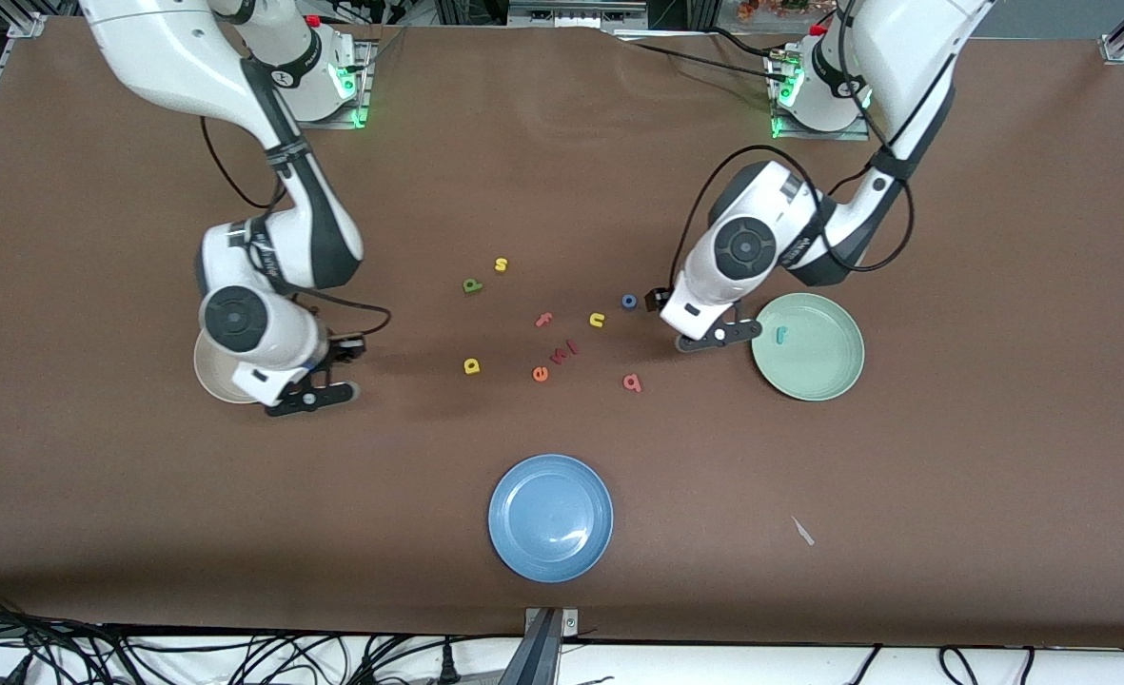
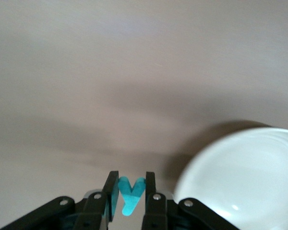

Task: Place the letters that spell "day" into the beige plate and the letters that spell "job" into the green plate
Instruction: 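Lower y onto the beige plate while the left gripper reaches the blue o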

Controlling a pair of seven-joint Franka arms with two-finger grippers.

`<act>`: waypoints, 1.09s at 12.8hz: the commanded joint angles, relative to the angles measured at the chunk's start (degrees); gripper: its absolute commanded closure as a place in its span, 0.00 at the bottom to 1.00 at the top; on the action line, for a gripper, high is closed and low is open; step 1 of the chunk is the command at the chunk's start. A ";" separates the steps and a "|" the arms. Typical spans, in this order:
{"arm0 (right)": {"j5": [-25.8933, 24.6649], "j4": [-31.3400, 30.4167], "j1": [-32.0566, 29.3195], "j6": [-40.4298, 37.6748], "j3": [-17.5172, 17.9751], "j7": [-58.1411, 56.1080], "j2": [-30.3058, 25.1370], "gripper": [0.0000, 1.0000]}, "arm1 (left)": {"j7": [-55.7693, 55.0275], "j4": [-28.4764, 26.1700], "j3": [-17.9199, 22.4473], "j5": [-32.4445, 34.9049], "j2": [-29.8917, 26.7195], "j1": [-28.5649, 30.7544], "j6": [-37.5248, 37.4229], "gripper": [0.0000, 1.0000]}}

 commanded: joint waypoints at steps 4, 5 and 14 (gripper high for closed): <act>3.34 -7.47 0.15 -2.43 -10.33 -18.58 -6.63 0.91 | -10.52 0.59 -0.05 -0.21 5.06 -4.00 9.01 0.00; 5.19 -8.08 0.15 -2.08 -11.83 -21.49 -6.45 0.90 | -10.97 0.42 -0.05 0.40 5.15 -4.09 9.11 0.00; 6.17 -9.94 -1.26 3.02 -12.72 -24.51 -4.17 0.05 | -20.99 0.15 -0.14 8.22 7.61 -7.34 9.02 0.21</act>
